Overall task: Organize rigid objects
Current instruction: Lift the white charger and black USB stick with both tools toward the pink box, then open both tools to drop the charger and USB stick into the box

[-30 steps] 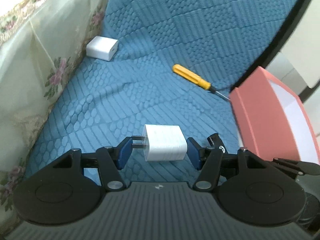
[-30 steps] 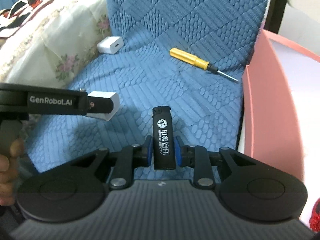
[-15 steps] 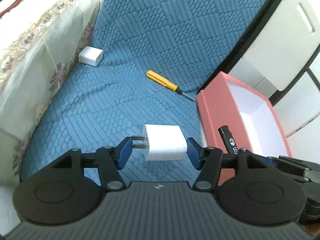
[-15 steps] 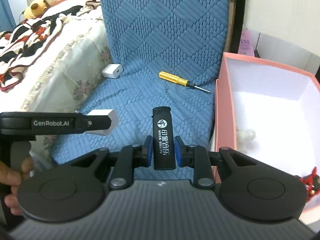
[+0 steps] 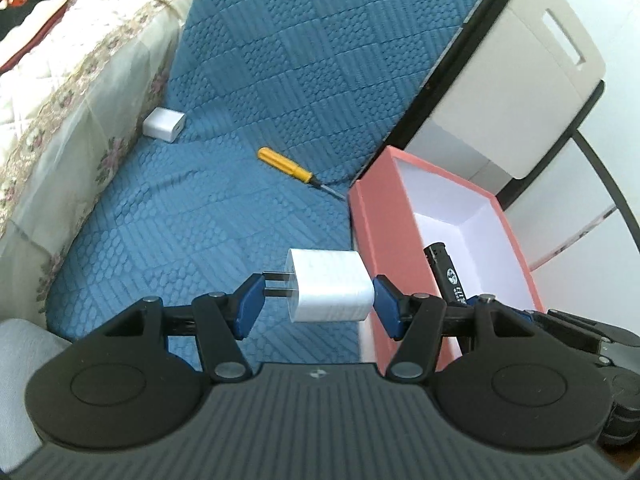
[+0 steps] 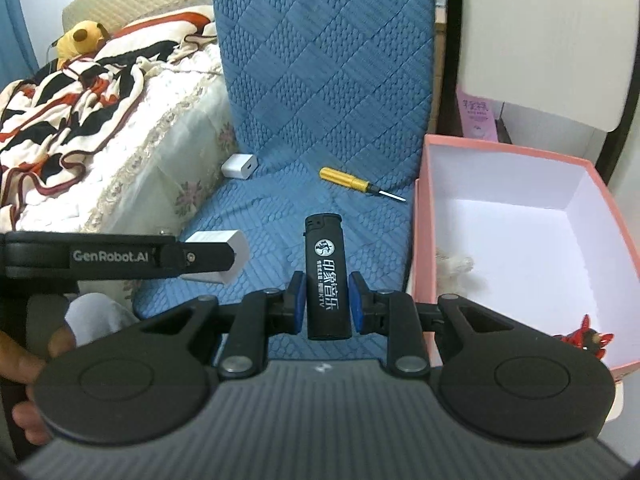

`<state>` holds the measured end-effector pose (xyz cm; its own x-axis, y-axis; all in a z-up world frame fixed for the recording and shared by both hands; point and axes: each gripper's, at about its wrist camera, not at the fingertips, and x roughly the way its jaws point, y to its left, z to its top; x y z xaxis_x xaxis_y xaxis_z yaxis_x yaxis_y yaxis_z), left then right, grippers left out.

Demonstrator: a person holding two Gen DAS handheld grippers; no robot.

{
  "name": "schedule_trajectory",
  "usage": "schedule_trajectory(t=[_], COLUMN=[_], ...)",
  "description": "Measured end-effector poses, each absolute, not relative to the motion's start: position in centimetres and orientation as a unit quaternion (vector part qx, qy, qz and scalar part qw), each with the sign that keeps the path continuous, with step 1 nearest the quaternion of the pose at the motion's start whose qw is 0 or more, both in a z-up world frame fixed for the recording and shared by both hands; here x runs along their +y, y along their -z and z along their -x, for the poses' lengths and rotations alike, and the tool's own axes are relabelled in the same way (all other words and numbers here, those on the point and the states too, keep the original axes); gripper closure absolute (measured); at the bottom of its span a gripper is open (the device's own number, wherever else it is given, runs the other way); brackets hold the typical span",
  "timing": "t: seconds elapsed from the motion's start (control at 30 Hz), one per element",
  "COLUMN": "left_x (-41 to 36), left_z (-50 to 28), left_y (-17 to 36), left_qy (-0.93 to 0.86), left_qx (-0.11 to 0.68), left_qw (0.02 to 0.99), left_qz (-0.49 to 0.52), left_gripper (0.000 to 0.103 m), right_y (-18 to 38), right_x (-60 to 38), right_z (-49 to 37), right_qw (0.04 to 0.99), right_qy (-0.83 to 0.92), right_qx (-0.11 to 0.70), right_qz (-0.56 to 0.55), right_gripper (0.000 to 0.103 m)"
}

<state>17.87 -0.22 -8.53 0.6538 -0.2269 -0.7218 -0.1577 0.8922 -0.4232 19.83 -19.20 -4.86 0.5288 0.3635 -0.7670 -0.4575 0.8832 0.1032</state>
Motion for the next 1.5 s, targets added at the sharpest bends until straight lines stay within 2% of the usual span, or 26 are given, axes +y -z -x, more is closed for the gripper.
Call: schedule_trajectory(t=[0.87, 1.23, 1.5], left_x=[-15.4, -20.4, -22.7], left_z=[-20.0, -22.4, -25.3], left_y=[5.1, 8.7, 11.5], left_qy=[0.116, 0.118, 0.104], left_qx=[0.411, 0.447, 0.467], left_qw=[0.885, 0.87, 0.861], left_qz=[0.184, 0.173, 0.171], left_gripper=[0.038, 0.038, 0.038], right_y=[0.7, 2.2, 5.3], right_x=[-31.8, -36.5, -38.8], right_z=[-19.0, -21.0, -24.3], right_qw=[0.912, 0.906, 0.894], right_qy=[-0.147, -0.13, -0.134], right_qx=[0.381, 0.399, 0.425], right_qz=[0.044, 0.048, 0.048], right_gripper=[0.077, 0.077, 0.077])
